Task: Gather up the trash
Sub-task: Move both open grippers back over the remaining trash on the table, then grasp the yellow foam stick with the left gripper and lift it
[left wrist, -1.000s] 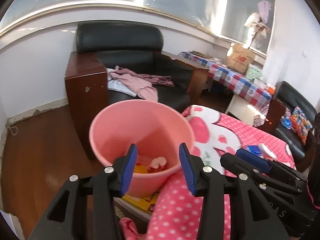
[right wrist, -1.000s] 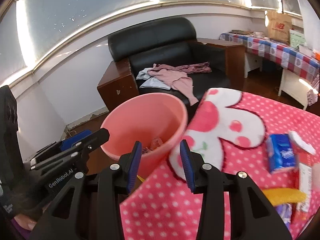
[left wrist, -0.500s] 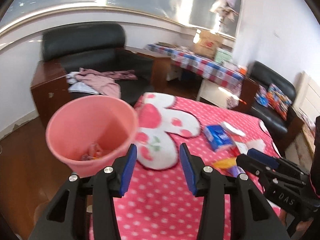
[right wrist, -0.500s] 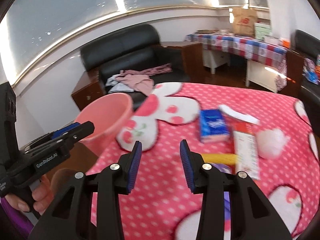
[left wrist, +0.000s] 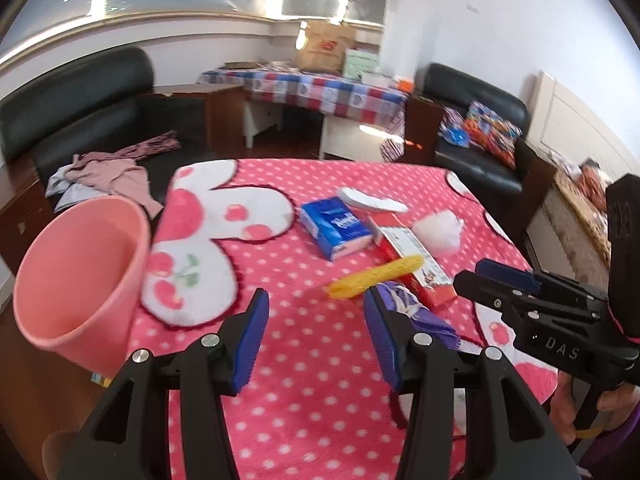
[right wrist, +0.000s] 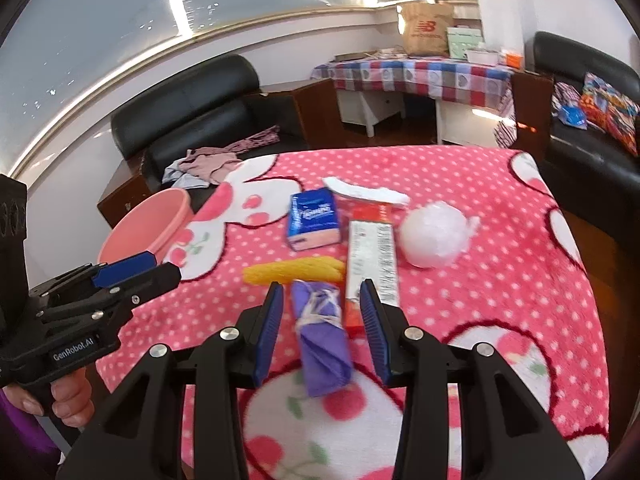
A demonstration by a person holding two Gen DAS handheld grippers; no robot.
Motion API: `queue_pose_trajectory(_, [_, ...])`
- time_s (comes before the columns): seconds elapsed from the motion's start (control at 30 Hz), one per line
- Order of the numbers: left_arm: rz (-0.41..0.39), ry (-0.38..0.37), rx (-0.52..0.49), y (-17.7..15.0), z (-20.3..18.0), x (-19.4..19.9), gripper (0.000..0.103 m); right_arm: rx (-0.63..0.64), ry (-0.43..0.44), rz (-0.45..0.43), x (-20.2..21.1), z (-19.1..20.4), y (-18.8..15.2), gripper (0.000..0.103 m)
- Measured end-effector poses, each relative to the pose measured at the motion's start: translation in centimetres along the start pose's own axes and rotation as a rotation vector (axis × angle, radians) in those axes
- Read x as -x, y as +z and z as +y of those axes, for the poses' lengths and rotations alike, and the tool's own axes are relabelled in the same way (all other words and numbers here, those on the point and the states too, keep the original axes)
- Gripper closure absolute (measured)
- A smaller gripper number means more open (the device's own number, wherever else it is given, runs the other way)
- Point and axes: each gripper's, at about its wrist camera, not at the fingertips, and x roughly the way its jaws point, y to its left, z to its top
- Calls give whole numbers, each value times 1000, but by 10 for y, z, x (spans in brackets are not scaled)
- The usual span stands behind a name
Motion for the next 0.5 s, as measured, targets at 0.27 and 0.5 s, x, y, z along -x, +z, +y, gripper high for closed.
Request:
queue_pose_trajectory(0.27, [47, -27, -133, 6, -24, -37, 54, -45, -36, 10, -6, -24, 0, 63])
queue_pose_trajectory(0.5, [85, -46, -217, 8, -33, -67, 55, -85, -54, 22, -15, -43, 0, 63])
